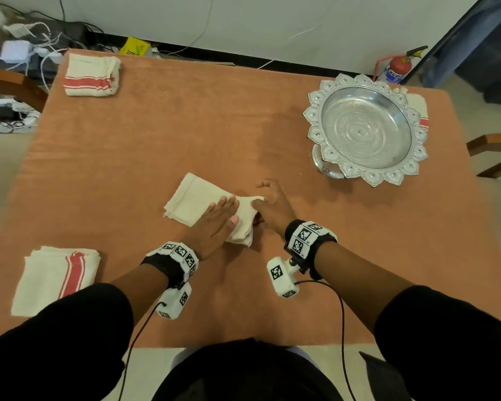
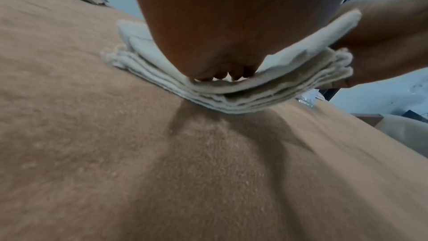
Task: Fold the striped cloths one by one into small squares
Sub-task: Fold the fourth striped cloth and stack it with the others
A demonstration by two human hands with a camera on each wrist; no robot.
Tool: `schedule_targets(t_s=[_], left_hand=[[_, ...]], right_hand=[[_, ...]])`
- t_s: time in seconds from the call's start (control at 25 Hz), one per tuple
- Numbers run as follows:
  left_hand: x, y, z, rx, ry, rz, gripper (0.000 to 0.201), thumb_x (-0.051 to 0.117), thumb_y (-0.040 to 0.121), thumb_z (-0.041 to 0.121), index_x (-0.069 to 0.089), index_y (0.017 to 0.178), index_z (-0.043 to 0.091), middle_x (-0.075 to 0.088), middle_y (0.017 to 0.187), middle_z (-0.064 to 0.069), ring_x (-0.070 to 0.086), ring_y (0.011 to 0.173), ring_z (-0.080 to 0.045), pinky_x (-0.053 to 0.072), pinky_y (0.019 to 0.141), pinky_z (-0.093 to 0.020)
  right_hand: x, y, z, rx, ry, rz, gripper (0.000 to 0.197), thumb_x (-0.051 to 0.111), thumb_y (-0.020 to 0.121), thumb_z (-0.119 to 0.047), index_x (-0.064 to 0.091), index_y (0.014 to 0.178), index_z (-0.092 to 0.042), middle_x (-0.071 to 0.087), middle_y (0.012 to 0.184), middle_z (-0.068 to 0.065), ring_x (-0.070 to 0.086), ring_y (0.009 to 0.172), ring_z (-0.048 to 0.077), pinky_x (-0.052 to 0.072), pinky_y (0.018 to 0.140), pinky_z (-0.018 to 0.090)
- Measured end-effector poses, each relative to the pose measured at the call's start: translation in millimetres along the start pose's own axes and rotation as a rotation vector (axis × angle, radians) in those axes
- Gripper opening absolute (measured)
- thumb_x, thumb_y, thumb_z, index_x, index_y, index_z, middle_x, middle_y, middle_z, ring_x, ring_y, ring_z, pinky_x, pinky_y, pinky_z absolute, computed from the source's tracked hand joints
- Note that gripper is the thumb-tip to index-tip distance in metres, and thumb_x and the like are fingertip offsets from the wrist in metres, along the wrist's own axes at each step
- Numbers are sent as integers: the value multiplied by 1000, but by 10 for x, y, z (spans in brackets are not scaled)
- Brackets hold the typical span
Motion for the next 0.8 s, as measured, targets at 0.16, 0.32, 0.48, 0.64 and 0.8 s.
schedule_targets(t_s=[0.16,0.32,0.48,0.64,0.8], left_hand=[[-167,-254,-62,-51,-279,73,61,28,108,56,26,163,29,25,168,12,16,155,0,13,130,-35],[-288,-438,-145,-73,-562,210,63,64,91,64,48,145,36,61,141,17,56,131,-4,47,111,-37],[-373,-427,-220,-189,-748,494,61,91,76,37,63,130,28,75,118,9,71,109,-11,59,90,-32],[-386,-360,-404,-367,-764,648,28,82,86,24,74,111,14,79,95,1,77,86,-18,65,77,-44],[-394,-402,-601,-430,-820,709,22,72,92,35,75,94,13,78,82,-5,76,77,-27,63,69,-50]], right_hand=[[187,69,-379,65,50,-156,20,50,98,-13,67,105,-5,68,82,19,68,58,29,61,54,37],[461,239,-611,87,50,-310,23,42,93,4,61,106,6,70,93,36,73,77,42,64,69,48],[633,429,-760,-51,-199,-275,9,62,91,1,67,100,0,74,83,24,71,66,28,64,61,36],[680,691,-870,-277,-499,-165,13,81,78,-34,77,86,-24,71,74,-11,64,68,8,54,64,25],[844,832,-890,-263,-417,-295,12,76,87,-13,75,98,-7,76,94,5,71,83,17,59,82,32]])
Point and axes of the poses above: each hand's wrist, its own y-axis towards the middle knuckle, its own x-axis out of the palm, z = x × y, the point moved 7 cm from there along y, towards the middle knuckle
